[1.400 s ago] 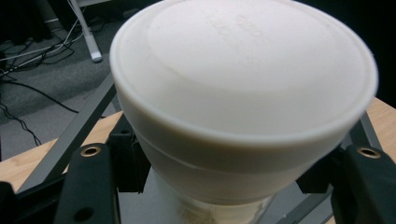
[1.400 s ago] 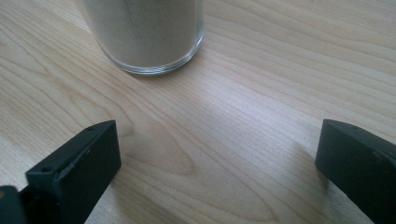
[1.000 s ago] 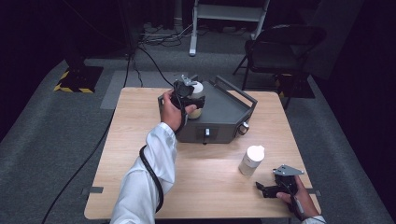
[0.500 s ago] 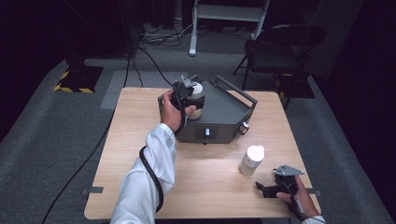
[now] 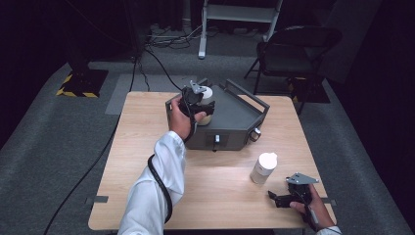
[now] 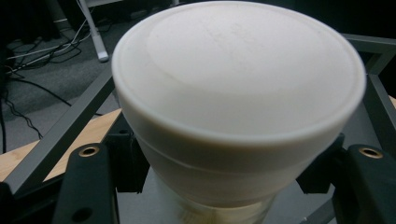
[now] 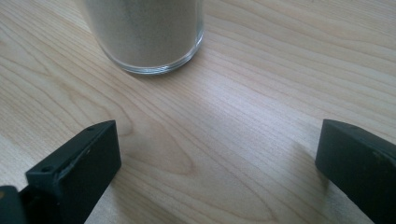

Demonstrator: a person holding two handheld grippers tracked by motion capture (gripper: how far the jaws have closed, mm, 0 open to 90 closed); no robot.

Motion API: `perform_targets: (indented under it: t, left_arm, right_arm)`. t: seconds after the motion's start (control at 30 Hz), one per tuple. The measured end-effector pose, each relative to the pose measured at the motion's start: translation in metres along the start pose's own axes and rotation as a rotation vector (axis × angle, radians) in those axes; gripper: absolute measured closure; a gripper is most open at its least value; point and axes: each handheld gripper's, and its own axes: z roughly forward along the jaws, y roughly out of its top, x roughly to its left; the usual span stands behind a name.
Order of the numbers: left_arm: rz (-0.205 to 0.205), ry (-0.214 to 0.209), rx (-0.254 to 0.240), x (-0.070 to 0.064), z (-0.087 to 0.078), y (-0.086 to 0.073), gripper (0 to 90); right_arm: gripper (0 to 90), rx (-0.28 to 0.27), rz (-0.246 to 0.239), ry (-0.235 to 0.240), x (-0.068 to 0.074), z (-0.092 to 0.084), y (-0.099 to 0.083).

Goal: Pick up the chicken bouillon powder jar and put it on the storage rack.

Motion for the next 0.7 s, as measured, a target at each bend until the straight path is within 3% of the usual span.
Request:
perform_targets:
  t: [0.27, 0.4, 0.53, 0.7]
  left_arm:
    - [-0.012, -0.001, -0.019, 0.003, -0.002, -0.003, 19.8]
    - [-0.014, 0.008, -0.047, 0.002, -0.009, -0.005, 5.6]
    - [-0.021, 0.019, -0.105, 0.002, -0.022, -0.009, 1.9]
    - [-0.005, 0.033, -0.122, 0.000, -0.033, -0.007, 0.5]
  right_arm:
    - [0.0, 0.000, 0.000, 0.000, 0.000, 0.000, 0.000]
    - [0.0, 0.000, 0.000, 0.000, 0.000, 0.000, 0.000]
    - [0.0, 0.000, 0.000, 0.000, 0.000, 0.000, 0.000]
    - [0.0, 0.000, 0.001, -0.001, 0.000, 0.000, 0.000]
